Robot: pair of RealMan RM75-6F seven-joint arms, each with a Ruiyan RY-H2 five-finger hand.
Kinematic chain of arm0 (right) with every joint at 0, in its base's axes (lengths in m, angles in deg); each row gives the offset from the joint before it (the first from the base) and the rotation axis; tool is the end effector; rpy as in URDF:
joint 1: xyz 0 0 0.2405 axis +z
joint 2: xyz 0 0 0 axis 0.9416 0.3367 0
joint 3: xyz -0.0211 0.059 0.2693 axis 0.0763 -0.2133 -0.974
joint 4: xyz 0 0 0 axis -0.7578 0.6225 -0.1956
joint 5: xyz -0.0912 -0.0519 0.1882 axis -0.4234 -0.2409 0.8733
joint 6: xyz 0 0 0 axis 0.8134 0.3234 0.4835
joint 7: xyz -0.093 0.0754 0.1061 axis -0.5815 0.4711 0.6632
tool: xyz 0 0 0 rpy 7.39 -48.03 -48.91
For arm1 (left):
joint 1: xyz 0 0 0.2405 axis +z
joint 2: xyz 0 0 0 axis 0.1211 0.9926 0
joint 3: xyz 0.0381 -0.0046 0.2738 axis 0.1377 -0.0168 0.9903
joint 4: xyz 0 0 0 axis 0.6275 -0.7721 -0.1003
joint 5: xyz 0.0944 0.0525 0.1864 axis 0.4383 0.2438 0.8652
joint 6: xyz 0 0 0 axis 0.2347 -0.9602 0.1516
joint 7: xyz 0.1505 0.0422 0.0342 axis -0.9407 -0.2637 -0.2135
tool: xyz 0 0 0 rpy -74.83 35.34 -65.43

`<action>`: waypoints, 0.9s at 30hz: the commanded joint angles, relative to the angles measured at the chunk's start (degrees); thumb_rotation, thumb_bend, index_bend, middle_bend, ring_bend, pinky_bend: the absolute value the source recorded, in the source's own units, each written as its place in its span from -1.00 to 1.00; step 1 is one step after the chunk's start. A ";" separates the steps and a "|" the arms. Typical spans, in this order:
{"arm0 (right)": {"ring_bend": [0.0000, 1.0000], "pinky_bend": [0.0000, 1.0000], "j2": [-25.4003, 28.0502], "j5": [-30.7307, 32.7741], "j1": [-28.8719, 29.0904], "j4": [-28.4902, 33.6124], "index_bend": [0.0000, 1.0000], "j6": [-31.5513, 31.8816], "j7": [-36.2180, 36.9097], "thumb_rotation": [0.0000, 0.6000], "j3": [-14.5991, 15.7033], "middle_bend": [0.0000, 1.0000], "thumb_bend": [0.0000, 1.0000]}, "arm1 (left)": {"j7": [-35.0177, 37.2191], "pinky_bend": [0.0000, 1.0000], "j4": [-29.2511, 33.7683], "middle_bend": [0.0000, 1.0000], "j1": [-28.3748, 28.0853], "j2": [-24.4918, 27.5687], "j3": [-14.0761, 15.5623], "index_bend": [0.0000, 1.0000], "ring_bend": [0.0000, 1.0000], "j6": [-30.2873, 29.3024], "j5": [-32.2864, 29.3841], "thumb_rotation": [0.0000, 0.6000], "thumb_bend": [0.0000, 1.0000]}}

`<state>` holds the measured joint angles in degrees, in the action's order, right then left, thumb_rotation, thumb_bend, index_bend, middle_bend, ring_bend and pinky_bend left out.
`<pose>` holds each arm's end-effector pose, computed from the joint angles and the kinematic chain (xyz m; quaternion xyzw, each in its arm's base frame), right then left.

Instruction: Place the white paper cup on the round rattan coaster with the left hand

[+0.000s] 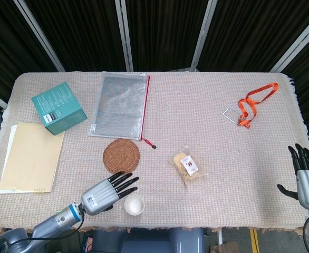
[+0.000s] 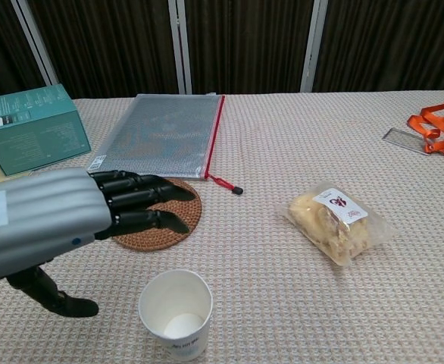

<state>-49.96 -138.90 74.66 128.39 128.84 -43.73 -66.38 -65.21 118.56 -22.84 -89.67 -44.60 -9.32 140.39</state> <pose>-0.3374 -0.2085 0.1800 0.5773 -0.3579 0.3362 0.6524 -0.1543 0.2236 -0.0262 -0.8772 -0.1319 -0.3891 0.2486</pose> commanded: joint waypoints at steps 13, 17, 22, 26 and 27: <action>-1.00 -1.00 -0.47 2.23 0.59 -1.37 -1.00 -1.34 0.18 1.00 -0.79 -1.00 -1.00 | -4.12 -0.06 -4.99 -0.29 -4.12 -10.99 -0.74 -0.14 -0.39 4.23 -1.79 1.00 -0.85; -1.00 -1.00 -0.51 2.53 0.71 -1.63 -1.00 -1.61 0.36 1.00 -0.86 -1.00 -1.00 | -5.91 0.01 -5.08 -0.17 -4.19 -11.62 -1.12 -0.02 -0.30 3.67 -2.74 1.00 -0.79; -1.00 -1.00 -0.46 2.78 0.82 -1.70 -1.00 -1.76 0.56 1.00 -0.96 -1.00 -1.00 | -6.80 0.02 -4.44 -0.15 -4.32 -11.33 -1.42 0.00 -0.28 2.82 -4.14 1.00 -0.79; -1.00 -1.00 -0.41 2.71 0.81 -1.60 -1.00 -1.71 0.55 1.00 -0.90 -1.00 -1.00 | -7.03 0.02 -3.61 -0.17 -4.41 -10.05 -3.31 -0.03 -0.28 0.45 -4.85 1.00 -0.80; -1.00 -1.00 -0.42 2.69 0.81 -1.61 -1.00 -1.71 0.51 1.00 -0.87 -1.00 -1.00 | -7.17 0.02 -3.43 -0.18 -4.41 -9.52 -4.29 -0.04 -0.28 -0.31 -5.34 1.00 -0.80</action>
<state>-50.37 -136.21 75.48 126.79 127.13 -43.23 -67.25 -72.18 114.71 -27.23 -100.00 -47.63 -8.49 135.69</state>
